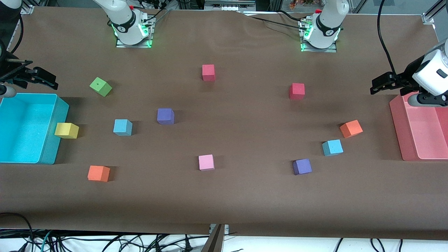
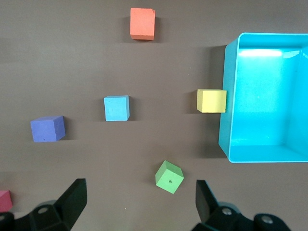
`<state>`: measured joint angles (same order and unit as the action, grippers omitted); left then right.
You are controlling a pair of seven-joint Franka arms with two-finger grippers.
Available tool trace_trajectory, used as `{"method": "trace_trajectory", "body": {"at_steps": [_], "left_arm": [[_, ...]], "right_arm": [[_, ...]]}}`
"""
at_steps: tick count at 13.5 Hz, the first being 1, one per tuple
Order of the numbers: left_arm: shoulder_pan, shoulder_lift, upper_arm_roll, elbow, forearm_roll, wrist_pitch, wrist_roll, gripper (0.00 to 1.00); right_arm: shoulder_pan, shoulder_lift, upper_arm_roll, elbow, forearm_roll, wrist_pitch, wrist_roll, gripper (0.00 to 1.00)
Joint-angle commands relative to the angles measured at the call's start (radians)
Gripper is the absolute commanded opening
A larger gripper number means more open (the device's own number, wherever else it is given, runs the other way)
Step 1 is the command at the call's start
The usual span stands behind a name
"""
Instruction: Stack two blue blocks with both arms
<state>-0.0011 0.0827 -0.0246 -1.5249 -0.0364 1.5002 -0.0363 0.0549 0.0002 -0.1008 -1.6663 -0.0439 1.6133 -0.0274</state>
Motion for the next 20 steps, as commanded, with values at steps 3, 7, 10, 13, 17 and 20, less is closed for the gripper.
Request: {"method": "trace_trajectory", "body": {"at_steps": [3, 7, 10, 13, 17, 20], "left_arm": [[0.0, -0.015, -0.003, -0.018, 0.004, 0.006, -0.013, 1.0], [0.0, -0.015, -0.003, -0.018, 0.004, 0.005, -0.013, 1.0], [0.0, -0.014, -0.001, -0.018, 0.004, 0.005, -0.013, 1.0], [0.0, -0.014, -0.003, -0.018, 0.004, 0.005, -0.013, 1.0], [0.0, -0.014, -0.001, -0.018, 0.004, 0.005, -0.013, 1.0], [0.0, -0.014, -0.001, -0.018, 0.004, 0.005, -0.013, 1.0]], "right_arm": [[0.0, -0.008, -0.002, 0.002, 0.01, -0.015, 0.006, 1.0], [0.0, -0.005, -0.002, 0.003, 0.01, -0.013, 0.006, 1.0], [0.005, 0.003, 0.004, 0.005, 0.01, 0.002, 0.006, 1.0], [0.019, 0.059, 0.009, 0.013, -0.001, 0.028, 0.001, 1.0], [0.066, 0.174, 0.01, 0.011, 0.005, 0.049, 0.02, 1.0], [0.088, 0.269, 0.01, 0.004, 0.044, 0.13, 0.02, 1.0]]}}
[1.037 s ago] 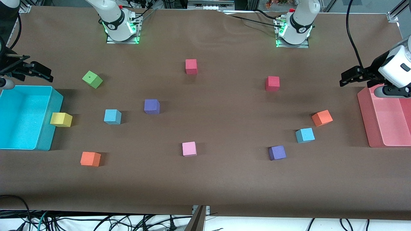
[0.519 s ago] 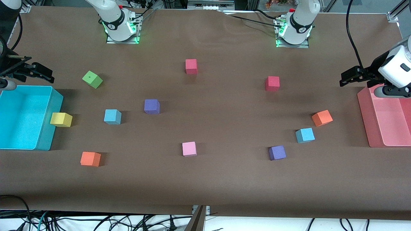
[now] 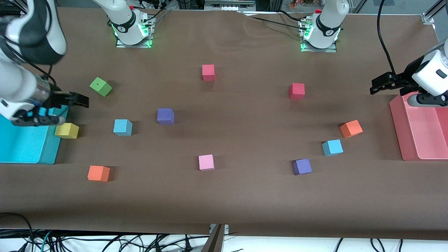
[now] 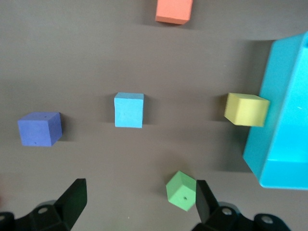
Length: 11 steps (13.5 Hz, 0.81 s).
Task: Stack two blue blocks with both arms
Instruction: 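Reach the right gripper down to the light-blue cube beside the cyan bin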
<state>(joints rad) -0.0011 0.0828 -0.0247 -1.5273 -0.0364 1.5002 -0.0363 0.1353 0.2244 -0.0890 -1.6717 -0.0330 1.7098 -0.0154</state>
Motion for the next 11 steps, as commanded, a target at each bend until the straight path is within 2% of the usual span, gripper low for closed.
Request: {"method": "trace_trajectory", "body": {"at_steps": [1, 4, 8, 11], "left_arm": [[0.0, -0.014, -0.003, -0.016, 0.004, 0.005, -0.013, 1.0], [0.0, -0.012, -0.001, -0.016, 0.006, 0.003, -0.011, 1.0], [0.0, -0.012, -0.001, -0.016, 0.006, 0.006, -0.011, 1.0], [0.0, -0.012, -0.001, -0.017, 0.006, 0.006, -0.011, 1.0]], "right_arm": [[0.009, 0.081, -0.001, 0.006, 0.048, 0.069, 0.008, 1.0], [0.015, 0.177, 0.003, -0.034, 0.086, 0.199, 0.009, 1.0], [0.015, 0.217, 0.005, -0.129, 0.094, 0.364, 0.009, 1.0], [0.021, 0.253, 0.008, -0.143, 0.094, 0.384, 0.009, 1.0]]}}
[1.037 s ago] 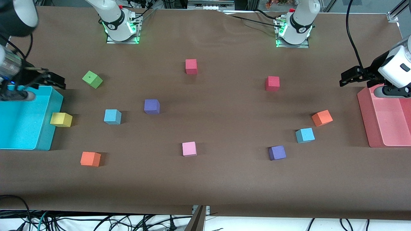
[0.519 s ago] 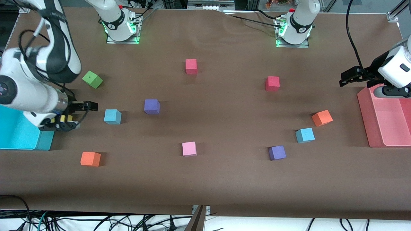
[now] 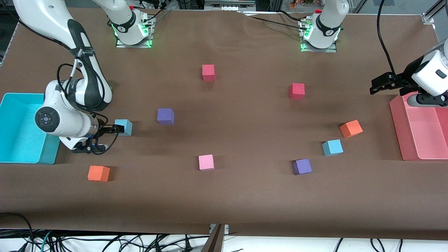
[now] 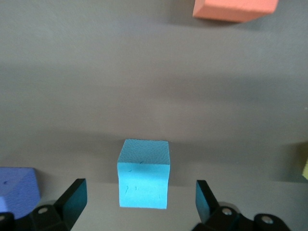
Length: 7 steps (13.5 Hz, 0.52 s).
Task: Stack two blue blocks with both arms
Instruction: 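Reach the right gripper down to the light-blue cube beside the cyan bin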
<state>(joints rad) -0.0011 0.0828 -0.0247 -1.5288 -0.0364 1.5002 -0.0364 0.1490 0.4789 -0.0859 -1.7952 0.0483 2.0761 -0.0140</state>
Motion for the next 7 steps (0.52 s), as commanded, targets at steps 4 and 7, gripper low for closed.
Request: {"method": "trace_trajectory", "body": {"at_steps": [4, 7], "left_arm": [[0.0, -0.012, -0.001, -0.017, 0.006, 0.006, -0.011, 1.0], [0.0, -0.012, 0.0, -0.017, 0.006, 0.006, -0.011, 1.0]], "right_arm": [[0.014, 0.032, 0.011, -0.021, 0.013, 0.013, 0.008, 1.0], [0.014, 0.061, 0.011, -0.019, 0.012, 0.016, 0.006, 1.0]]}}
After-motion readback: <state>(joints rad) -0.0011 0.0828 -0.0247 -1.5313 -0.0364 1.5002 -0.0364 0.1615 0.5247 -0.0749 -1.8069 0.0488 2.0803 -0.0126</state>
